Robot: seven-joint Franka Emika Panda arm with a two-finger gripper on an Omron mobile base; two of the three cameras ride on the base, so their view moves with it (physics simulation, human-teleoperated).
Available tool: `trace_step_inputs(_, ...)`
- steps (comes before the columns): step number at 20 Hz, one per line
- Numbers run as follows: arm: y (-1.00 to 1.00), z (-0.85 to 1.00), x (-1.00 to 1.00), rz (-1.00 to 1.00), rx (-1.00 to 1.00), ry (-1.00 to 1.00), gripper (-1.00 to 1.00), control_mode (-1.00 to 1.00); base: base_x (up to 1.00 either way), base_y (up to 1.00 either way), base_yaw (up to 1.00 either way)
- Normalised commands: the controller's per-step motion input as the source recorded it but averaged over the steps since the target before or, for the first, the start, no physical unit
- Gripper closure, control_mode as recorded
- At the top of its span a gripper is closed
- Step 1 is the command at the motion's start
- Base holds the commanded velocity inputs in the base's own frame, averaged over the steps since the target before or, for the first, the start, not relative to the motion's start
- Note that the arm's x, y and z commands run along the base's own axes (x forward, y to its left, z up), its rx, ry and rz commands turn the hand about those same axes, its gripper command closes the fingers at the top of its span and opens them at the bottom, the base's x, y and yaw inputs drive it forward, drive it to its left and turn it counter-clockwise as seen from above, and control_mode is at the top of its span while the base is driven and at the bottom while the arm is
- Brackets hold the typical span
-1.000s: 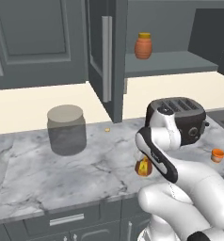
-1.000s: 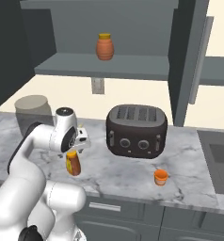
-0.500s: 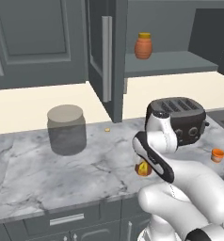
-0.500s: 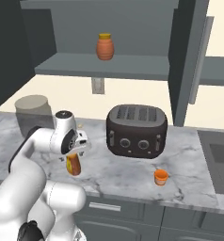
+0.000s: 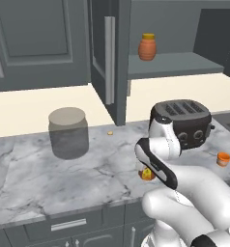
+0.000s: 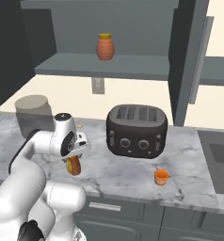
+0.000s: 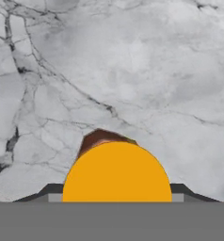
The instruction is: Pick the jam and honey bottle from the counter and place them in the cabinets closest to them.
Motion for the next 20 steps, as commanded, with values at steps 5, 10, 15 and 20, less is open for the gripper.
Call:
trace_step_inputs(5,-0.04,0.4,-0.04,-0.05,0.01,0.0,1.0,-1.0,0.0,0.0,0.0)
trace_step_inputs(10,-0.12,0.7,-0.11,-0.07,0.02,0.0,1.0,-1.0,0.0,0.0,0.0)
trace_step_inputs(15,-0.18,0.72,-0.27,-0.11,0.0,0.0,1.0,-1.0,0.0,0.0,0.0)
trace_step_inputs(20,-0.27,0.68,-0.34,-0.14,0.0,-0.03,1.0,-1.0,0.0,0.0,0.0)
